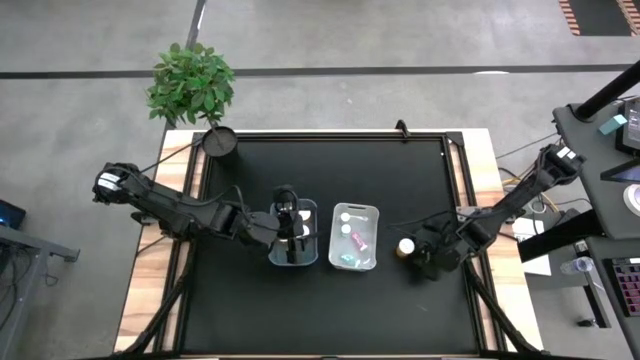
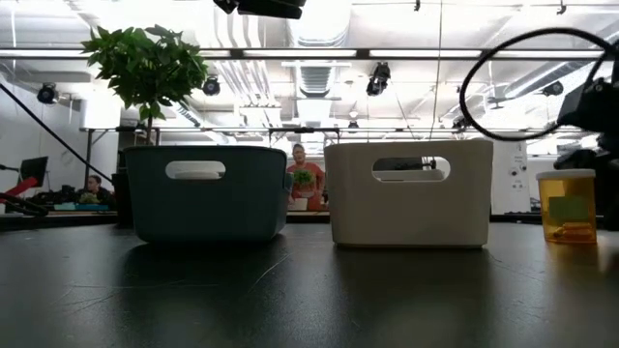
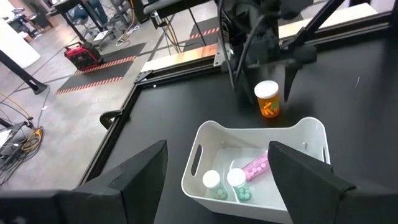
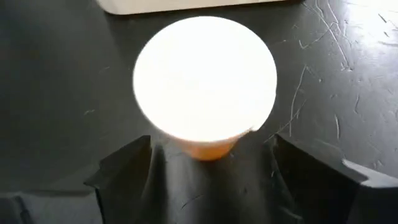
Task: Pick and place medicine bottles into bin by pill shape (circle, oval)
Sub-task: Put the orange capsule bottle into the blue bin
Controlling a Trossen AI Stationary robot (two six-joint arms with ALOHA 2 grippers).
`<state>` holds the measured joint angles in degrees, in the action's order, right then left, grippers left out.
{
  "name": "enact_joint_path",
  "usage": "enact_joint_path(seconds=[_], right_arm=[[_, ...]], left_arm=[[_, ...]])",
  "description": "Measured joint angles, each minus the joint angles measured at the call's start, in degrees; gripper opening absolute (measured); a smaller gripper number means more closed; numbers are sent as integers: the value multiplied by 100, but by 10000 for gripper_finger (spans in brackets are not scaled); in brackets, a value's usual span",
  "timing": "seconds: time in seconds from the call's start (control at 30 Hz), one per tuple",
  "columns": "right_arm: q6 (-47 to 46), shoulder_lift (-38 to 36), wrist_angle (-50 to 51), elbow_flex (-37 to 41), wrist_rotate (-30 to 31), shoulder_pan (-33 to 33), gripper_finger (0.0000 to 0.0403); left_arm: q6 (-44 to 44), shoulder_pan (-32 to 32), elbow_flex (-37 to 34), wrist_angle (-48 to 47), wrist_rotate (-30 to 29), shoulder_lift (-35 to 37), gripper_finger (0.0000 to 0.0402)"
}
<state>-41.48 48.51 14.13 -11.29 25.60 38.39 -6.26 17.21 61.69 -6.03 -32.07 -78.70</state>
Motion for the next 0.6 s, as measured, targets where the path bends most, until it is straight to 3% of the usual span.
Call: enact_joint_path(seconds=[0.23,0.6], right_arm=[[318,123,-918,280,308,0,315],[468,116,-887,235,287,0,195]], left_arm=[[-4,0,2,141,-24,0,261],[-4,0,4,151,-131,0,261]])
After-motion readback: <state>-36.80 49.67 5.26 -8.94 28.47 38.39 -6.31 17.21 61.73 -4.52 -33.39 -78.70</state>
